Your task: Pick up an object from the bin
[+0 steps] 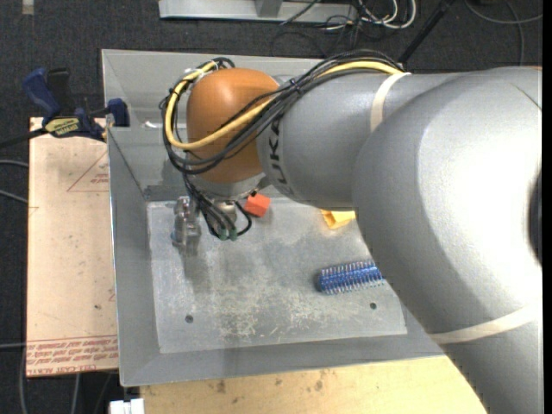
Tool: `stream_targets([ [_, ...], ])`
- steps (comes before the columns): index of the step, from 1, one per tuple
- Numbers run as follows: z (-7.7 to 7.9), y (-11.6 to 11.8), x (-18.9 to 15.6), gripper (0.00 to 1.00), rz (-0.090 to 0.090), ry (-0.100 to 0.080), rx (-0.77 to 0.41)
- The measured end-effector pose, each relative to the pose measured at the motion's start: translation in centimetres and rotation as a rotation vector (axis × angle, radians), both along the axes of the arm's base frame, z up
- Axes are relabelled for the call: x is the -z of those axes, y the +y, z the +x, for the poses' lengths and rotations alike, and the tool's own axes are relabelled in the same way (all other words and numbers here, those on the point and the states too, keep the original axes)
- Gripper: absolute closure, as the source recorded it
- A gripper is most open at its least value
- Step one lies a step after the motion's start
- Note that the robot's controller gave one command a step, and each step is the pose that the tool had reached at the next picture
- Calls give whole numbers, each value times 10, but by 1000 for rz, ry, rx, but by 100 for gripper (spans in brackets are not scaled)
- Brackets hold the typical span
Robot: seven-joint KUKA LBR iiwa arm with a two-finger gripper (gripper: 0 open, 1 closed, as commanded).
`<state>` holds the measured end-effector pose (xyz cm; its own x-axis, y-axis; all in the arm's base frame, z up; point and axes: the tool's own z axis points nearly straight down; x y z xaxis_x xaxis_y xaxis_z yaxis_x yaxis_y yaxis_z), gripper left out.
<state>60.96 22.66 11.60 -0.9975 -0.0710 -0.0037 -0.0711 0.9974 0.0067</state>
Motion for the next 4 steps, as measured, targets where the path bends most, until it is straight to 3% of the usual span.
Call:
stream_targets([
  [1,30,-31,-148,100,-7,-9,-483],
  [2,28,-30,-145,0,-6,-3,-483],
  [3,41,4,-33,0,-5,6,-517],
  [4,38,-24,41,0,-7,6,-583],
])
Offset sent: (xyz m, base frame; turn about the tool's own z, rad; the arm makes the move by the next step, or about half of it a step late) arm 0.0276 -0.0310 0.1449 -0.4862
